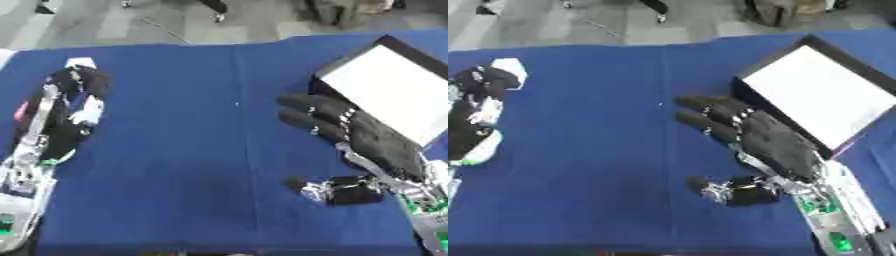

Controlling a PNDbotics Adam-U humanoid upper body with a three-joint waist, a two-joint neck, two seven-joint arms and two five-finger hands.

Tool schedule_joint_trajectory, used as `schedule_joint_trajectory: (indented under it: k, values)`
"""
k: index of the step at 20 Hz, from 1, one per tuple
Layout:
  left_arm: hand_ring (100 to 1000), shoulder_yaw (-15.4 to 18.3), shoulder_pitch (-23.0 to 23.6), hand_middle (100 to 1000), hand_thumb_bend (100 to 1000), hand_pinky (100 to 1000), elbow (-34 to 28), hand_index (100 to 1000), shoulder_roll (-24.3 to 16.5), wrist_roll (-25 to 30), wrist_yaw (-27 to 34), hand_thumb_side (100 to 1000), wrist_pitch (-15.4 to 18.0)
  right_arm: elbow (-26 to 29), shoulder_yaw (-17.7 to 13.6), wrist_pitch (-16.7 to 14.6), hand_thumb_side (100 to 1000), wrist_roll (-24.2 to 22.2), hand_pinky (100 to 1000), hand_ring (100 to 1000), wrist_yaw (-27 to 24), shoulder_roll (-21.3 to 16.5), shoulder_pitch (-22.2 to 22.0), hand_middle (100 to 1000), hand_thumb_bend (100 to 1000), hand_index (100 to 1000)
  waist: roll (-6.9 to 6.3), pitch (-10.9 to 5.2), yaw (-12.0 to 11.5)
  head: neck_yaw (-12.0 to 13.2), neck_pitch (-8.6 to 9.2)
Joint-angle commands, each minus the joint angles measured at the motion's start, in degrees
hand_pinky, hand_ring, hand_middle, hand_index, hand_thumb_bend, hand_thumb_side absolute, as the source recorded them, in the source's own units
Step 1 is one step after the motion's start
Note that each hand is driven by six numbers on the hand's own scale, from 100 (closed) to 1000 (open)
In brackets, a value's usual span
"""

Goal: Pick up the objects with one hand, pass them to the other hand, and then place them into the box on the other side of the table.

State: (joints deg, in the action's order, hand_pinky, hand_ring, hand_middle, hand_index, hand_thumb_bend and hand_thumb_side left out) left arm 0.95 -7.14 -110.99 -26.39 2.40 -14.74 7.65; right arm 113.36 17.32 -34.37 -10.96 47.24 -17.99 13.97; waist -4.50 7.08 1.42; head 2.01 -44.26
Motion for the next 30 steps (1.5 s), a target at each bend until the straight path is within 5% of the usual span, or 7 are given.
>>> schedule_joint_trajectory:
  k: [1, 2, 4, 8, 11, 16, 30]
  values:
    - [708, 2.06, 1.62, 663, 100, 809, -3.36, 731, -10.28, 1.33, -6.22, 402, 0.27, 1.23, -0.51, 0.28, 215, -0.01, 897, 961, 0.27, -1.28, 0.15, 987, 361, 1000, -0.29, -1.18, -0.12, -0.54, 0.15]
    - [714, 2.36, 2.51, 674, 100, 808, -3.48, 769, -12.91, 2.63, -9.26, 320, 0.34, 1.23, -0.52, 0.31, 216, -0.03, 897, 961, 0.28, -1.43, 0.07, 987, 359, 1000, -0.49, -1.24, -0.14, -0.63, 0.15]
    - [743, 3.1, 4.08, 707, 388, 812, -3.57, 852, -18.16, 6.19, -17.75, 264, -0.25, 1.23, -0.59, 0.44, 216, -0.08, 897, 961, 0.37, -1.77, -0.18, 988, 357, 1000, -0.97, -1.4, -0.27, -0.74, 0.15]
    - [763, 2.75, 5.32, 742, 709, 818, -2.04, 907, -24.47, 12.71, -33.01, 287, -1.46, 1.23, -0.58, 0.54, 215, -0.18, 897, 961, 0.48, -2.11, -0.5, 988, 357, 1000, -1.58, -1.7, -0.39, -0.87, 0.15]
    - [773, 1.93, 4.09, 739, 802, 819, 3.05, 913, -26.26, 17.56, -39.59, 334, -1.06, 1.23, -0.5, 0.49, 215, -0.21, 897, 961, 0.36, -2.25, -0.54, 988, 354, 1000, -1.69, -1.89, -0.34, -0.11, 0.15]
    - [789, 0.66, 0.56, 723, 824, 814, 14.78, 903, -25.95, 20.95, -43.85, 350, 0.09, 1.23, -0.4, 0.49, 222, -0.27, 897, 961, 0.12, -2.22, -0.61, 988, 340, 1000, -1.59, -1.96, 0.08, 0.33, 0.15]
    - [747, -0.81, -8.33, 678, 648, 805, 41.98, 856, -20.69, 9.32, -44.26, 313, -0.01, 1.23, -0.15, 0.4, 231, -0.56, 897, 963, -0.55, -1.88, -0.54, 990, 323, 1000, -1.29, -1.85, 1.07, 0.18, 0.15]
